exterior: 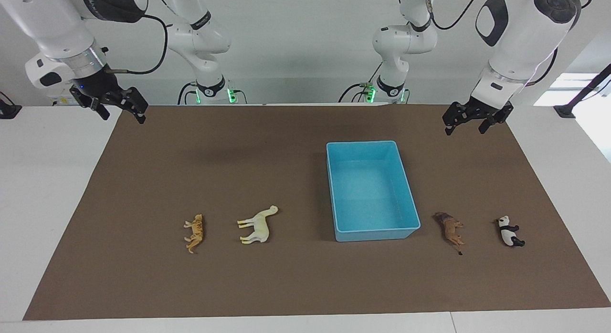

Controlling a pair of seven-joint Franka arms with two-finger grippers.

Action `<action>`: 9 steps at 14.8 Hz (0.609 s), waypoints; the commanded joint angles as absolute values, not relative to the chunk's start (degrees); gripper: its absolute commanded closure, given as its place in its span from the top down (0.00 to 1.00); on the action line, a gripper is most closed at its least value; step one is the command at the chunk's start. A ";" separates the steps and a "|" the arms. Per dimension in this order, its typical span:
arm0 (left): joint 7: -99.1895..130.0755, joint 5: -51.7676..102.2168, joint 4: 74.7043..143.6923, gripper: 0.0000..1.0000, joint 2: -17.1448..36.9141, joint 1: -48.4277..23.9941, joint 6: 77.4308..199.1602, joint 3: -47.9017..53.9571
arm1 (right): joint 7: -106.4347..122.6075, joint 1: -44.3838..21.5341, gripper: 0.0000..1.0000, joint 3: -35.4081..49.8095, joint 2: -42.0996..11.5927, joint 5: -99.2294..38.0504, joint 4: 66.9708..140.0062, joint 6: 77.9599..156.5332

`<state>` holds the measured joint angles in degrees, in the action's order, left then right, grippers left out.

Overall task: Put all toys into storage box
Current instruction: 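Lower the left gripper onto the brown animal figure and grasp it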

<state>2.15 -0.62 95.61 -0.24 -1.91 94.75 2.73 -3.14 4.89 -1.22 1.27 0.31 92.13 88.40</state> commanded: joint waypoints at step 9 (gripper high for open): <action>1.67 0.18 97.03 1.00 -1.49 -2.02 95.01 3.08 | -3.95 5.45 1.00 -0.62 2.28 -0.62 92.81 88.07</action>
<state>2.12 -0.56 95.61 -0.24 -1.95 94.75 3.23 -3.14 4.90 -1.21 1.27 0.31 92.13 88.40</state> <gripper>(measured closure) 0.000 0.000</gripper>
